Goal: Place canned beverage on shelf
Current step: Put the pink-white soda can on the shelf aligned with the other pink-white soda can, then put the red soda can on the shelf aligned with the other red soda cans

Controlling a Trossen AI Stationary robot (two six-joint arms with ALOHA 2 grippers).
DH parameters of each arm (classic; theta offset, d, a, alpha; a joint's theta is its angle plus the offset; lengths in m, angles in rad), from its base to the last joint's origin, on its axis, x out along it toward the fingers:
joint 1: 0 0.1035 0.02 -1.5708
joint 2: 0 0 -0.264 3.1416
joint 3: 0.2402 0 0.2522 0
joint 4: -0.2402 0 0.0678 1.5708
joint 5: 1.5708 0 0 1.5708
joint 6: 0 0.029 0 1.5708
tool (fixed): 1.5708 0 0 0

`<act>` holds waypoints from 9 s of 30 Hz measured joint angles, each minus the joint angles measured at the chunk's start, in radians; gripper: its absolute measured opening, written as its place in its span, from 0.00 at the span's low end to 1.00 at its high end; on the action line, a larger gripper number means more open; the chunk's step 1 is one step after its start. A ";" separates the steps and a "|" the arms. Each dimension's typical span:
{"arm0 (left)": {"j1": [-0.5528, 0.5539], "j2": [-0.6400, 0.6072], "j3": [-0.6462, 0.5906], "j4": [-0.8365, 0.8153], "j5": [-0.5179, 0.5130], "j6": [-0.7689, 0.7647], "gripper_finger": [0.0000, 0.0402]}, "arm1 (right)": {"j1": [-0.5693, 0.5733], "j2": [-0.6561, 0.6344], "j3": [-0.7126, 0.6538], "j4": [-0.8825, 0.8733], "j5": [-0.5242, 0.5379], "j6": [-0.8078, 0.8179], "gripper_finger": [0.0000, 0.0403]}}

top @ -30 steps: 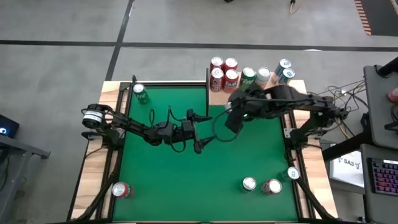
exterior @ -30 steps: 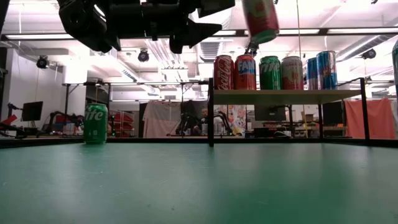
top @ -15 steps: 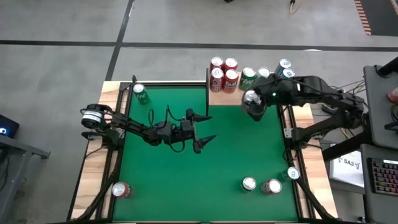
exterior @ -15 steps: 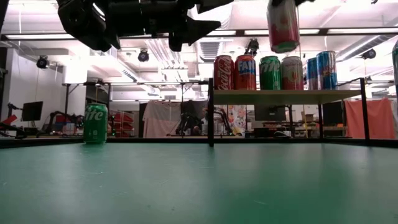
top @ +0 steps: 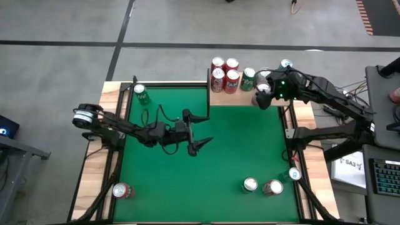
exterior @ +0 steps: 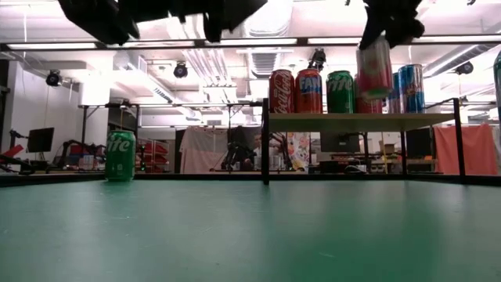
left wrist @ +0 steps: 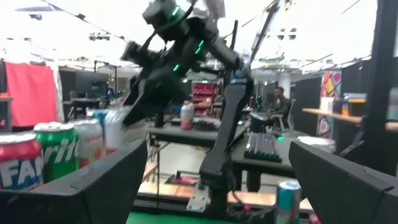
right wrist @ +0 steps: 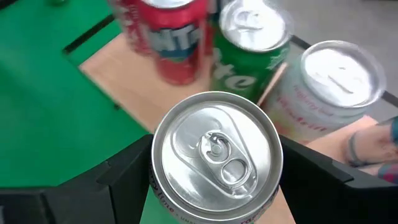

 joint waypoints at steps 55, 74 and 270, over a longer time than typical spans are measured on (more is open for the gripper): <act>-0.035 -0.626 -0.353 -0.061 -0.001 0.007 0.94 | -0.039 -0.001 -0.133 0.099 0.185 0.109 0.86; -0.035 -0.626 -0.353 -0.062 -0.001 0.013 0.94 | -0.003 -0.002 0.072 0.096 0.009 0.108 0.80; -1.045 0.065 0.767 -2.713 0.193 -1.653 0.94 | 0.850 0.240 0.005 0.470 0.413 -0.031 0.03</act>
